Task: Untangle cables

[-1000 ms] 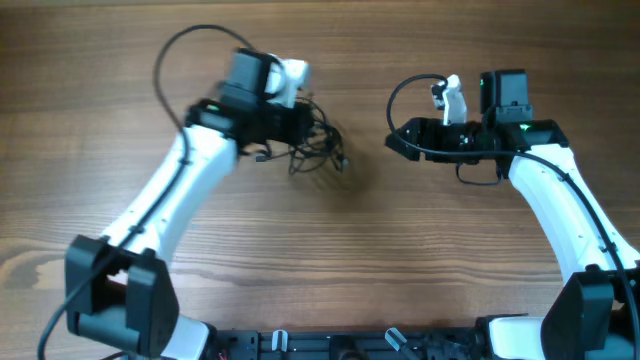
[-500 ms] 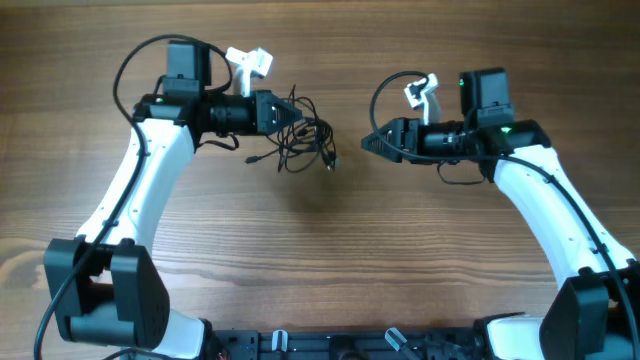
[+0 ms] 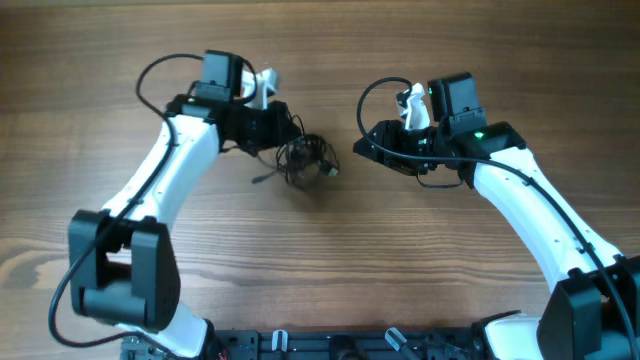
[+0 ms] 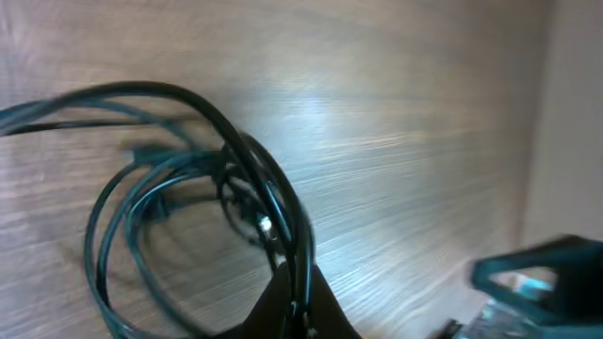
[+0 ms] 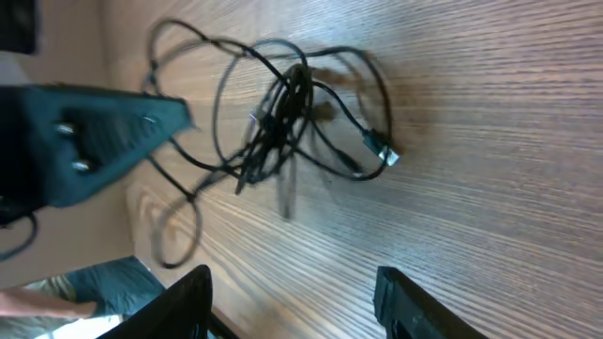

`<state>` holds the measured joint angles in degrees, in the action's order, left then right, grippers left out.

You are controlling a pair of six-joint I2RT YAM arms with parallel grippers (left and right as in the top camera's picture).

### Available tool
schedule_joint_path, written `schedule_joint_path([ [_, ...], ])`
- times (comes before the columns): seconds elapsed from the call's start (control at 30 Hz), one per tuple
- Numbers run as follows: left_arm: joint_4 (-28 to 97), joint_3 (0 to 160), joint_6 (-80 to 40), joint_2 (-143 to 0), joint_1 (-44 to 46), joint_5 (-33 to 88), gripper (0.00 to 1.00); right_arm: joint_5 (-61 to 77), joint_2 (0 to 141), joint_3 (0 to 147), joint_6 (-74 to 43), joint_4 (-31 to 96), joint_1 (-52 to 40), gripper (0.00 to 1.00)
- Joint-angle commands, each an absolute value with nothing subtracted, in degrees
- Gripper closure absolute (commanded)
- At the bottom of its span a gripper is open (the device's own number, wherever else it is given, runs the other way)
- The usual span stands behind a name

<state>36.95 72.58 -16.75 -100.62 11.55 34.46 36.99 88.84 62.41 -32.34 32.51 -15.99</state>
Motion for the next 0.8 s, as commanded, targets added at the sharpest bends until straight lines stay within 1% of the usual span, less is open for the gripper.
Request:
schedule_joint_path([
  [0.0,38.2,72.2,-16.9,-102.1,14.0,25.1,0.73,35.5,89.8,63.2,-33.2,32.5,-16.2,0.44],
  [0.03,37.8,72.4,-16.9,-101.6,14.0,23.8,0.63,34.8,89.8,63.2,-33.2,32.6,-16.2,0.44],
  [0.07,37.8,72.9,-16.7,-101.3,13.9,23.6,0.57,34.0,89.8,63.2,-33.2,32.7,-16.2,0.44],
  [0.1,37.9,74.1,-16.7,-100.6,13.6,23.7,0.48,33.9,89.8,63.2,-33.2,32.6,-16.2,0.45],
  [0.17,38.0,75.9,-16.5,-99.6,13.5,23.6,0.37,33.8,89.8,63.2,-33.1,32.7,-16.2,0.45],
  [0.23,38.0,77.5,-13.8,-98.8,14.0,23.5,0.36,31.7,89.8,63.2,-33.2,32.9,-16.2,0.45],
  [0.37,40.0,77.7,-10.0,-99.1,16.4,22.2,0.42,25.3,89.8,63.2,-33.8,32.9,-16.0,0.45],
  [0.47,43.7,77.6,-9.4,-101.0,19.7,20.2,0.53,20.1,89.8,63.2,-34.9,33.9,-14.4,0.54],
  [0.5,44.1,77.4,-9.4,-101.7,20.9,20.2,0.58,19.3,89.8,63.2,-34.9,34.2,-13.7,0.6],
  [0.53,44.0,76.9,-9.5,-102.5,22.3,19.9,0.67,18.8,89.8,63.2,-34.6,34.4,-13.1,0.65],
  [0.57,44.0,76.7,-9.8,-103.3,23.3,19.6,0.73,18.2,89.8,63.2,-34.5,34.7,-12.4,0.68],
  [0.6,44.0,76.4,-10.2,-104.7,24.9,19.4,0.76,17.8,89.8,63.2,-34.5,35.2,-11.6,0.71],
  [0.67,43.3,76.0,-14.1,-106.7,27.0,16.9,0.76,17.8,89.8,63.2,-34.2,35.9,-10.5,0.75],
  [0.77,40.2,76.0,-21.9,-109.5,29.5,9.5,0.75,17.8,89.8,63.2,-32.8,36.3,-10.4,0.75],
])
